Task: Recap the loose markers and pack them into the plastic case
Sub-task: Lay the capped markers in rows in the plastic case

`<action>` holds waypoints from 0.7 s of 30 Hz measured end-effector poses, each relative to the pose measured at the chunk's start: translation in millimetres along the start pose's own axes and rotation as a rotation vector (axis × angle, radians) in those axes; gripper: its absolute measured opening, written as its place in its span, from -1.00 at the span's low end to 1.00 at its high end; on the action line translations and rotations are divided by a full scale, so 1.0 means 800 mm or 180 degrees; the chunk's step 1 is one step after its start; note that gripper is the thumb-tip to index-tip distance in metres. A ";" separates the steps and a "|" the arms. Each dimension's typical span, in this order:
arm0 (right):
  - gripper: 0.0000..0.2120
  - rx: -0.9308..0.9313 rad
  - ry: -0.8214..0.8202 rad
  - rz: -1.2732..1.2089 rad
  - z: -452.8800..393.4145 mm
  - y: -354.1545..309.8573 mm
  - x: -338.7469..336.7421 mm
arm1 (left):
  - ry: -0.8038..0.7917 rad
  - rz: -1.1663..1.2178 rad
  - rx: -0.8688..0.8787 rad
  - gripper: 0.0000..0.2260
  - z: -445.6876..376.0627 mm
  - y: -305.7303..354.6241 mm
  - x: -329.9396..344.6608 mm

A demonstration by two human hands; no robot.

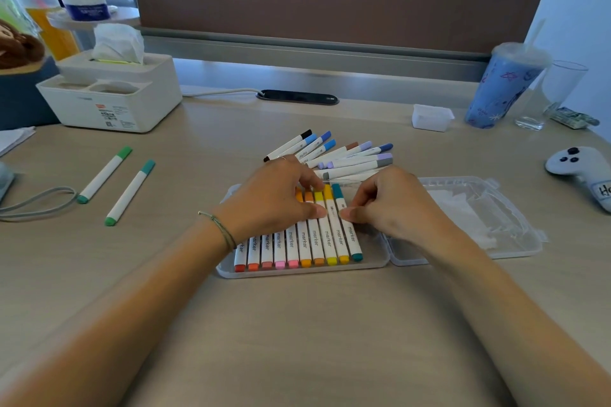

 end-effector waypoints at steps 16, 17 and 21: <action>-0.81 -0.0795 0.0561 0.0136 0.022 -0.058 -0.016 | 0.0282 0.0241 -0.0059 -0.78 0.013 -0.003 -0.033; -0.84 -0.0931 0.0581 0.0078 0.021 -0.075 -0.014 | 0.0407 0.0212 -0.0107 -0.81 0.017 -0.011 -0.046; -0.92 -0.1304 0.0270 -0.0163 0.011 -0.149 0.022 | 0.0795 -0.0102 -0.0591 -0.88 0.043 -0.079 -0.098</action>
Point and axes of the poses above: each hand's wrist, its own z-axis away from the middle knuckle, its own x-axis out of the palm, y = z × x, the point moved 9 cm from there along -z, towards the middle knuckle, and after that the axes turned 9 degrees about y, right-handed, at the moved point
